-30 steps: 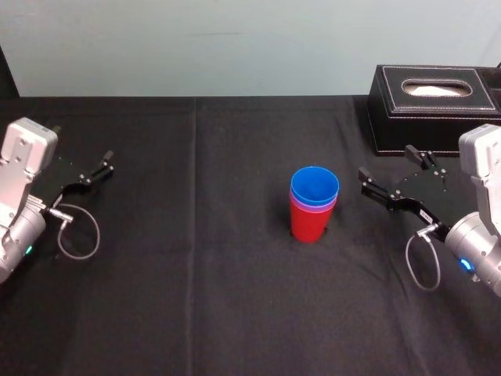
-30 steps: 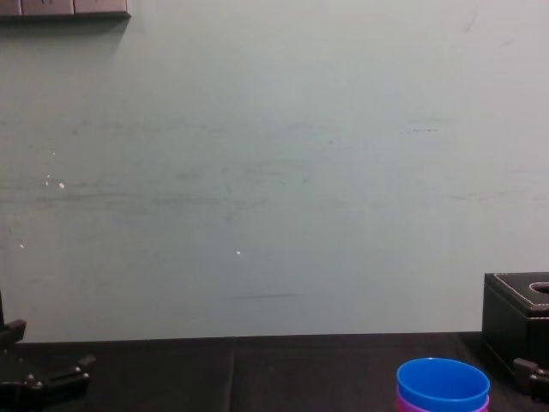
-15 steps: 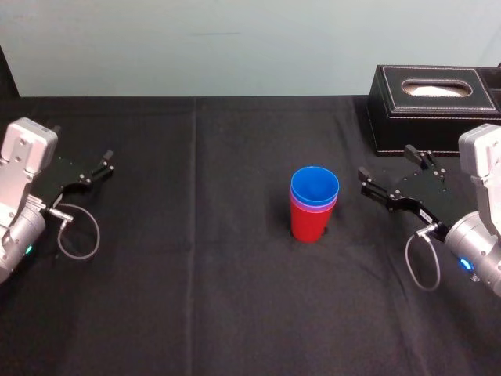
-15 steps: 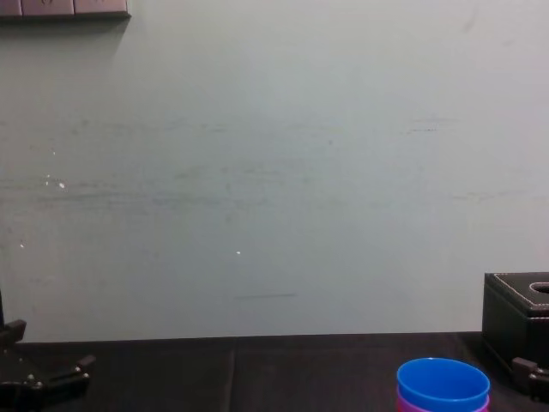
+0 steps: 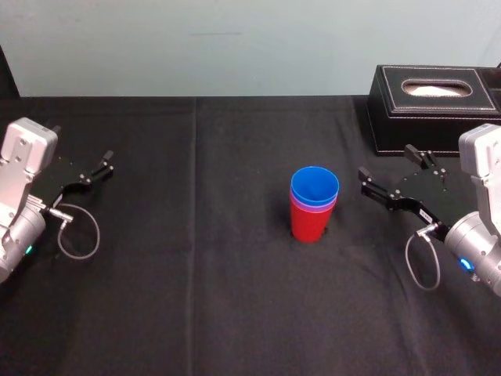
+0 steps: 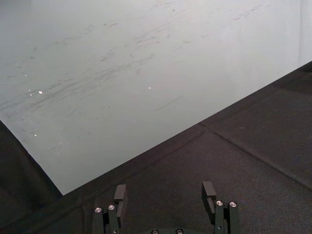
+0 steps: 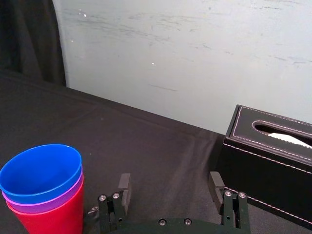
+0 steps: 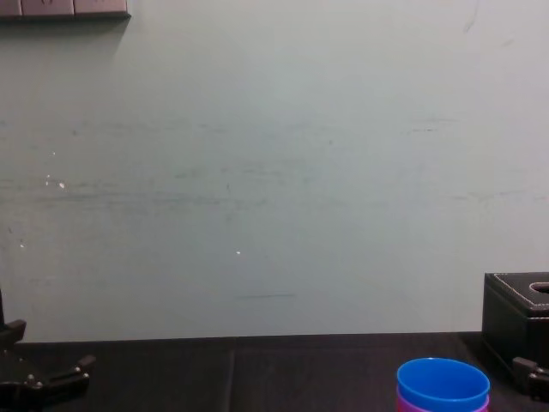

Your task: Stack the three plastic cups sequentially using one hand.

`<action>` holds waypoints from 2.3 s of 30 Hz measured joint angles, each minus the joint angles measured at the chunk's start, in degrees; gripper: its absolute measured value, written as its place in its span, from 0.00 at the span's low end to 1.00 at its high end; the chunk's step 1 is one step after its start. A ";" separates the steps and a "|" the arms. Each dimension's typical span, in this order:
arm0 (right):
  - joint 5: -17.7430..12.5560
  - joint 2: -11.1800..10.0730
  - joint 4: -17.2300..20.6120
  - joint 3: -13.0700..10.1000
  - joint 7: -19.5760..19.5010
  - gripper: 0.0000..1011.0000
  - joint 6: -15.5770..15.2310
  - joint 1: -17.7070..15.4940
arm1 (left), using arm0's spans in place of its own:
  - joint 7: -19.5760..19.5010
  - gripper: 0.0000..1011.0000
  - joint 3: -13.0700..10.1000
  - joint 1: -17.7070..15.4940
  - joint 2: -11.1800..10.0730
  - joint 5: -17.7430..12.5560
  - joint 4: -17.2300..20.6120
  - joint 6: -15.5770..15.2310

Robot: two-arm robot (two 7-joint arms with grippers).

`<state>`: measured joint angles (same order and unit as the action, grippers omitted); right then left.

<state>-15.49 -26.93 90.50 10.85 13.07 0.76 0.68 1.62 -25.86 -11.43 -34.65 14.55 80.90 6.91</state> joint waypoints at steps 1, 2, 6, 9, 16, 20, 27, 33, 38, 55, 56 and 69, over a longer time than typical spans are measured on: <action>0.00 0.00 0.00 0.00 0.00 0.99 0.00 0.00 | 0.00 0.99 0.00 0.00 0.00 0.00 0.00 0.00; 0.00 0.00 0.00 0.00 -0.01 0.99 0.00 0.00 | 0.00 0.99 0.00 0.00 0.00 0.00 0.00 0.00; 0.00 0.00 0.00 0.00 -0.03 0.99 0.00 0.00 | 0.00 0.99 0.00 0.00 0.00 0.00 0.00 0.00; 0.00 0.00 0.00 0.00 -0.04 0.99 0.00 0.00 | 0.00 0.99 0.00 0.00 0.00 0.00 0.00 0.00; 0.00 0.00 0.00 0.00 -0.04 0.99 0.00 0.00 | 0.00 0.99 0.00 0.00 0.00 0.00 0.00 0.00; 0.00 0.00 0.00 0.00 -0.03 0.99 0.00 0.00 | 0.00 0.99 0.00 0.00 0.00 0.00 0.00 0.00; 0.00 0.00 0.00 0.00 -0.03 0.99 0.00 0.00 | 0.00 0.99 0.00 0.00 0.00 0.00 0.00 0.00; 0.00 0.00 0.00 0.00 -0.03 0.99 0.00 0.00 | 0.00 0.99 0.00 0.00 0.00 0.00 0.00 0.00; 0.01 0.00 0.00 0.00 -0.03 0.99 0.00 0.00 | 0.00 0.99 0.00 0.00 0.00 0.00 0.00 0.00; 0.00 0.00 0.00 0.00 -0.03 0.99 0.00 0.00 | 0.00 0.99 0.00 0.00 0.00 0.00 0.00 0.00; 0.00 0.00 0.00 0.00 -0.03 0.99 0.00 0.00 | 0.00 0.99 0.00 0.00 0.00 0.00 0.00 0.00; 0.00 0.00 0.00 0.00 -0.03 0.99 0.00 0.00 | 0.00 0.99 0.00 0.00 0.00 0.00 0.00 0.00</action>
<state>-15.48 -26.93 90.49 10.85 13.04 0.76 0.68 1.62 -25.86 -11.43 -34.65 14.55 80.90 6.90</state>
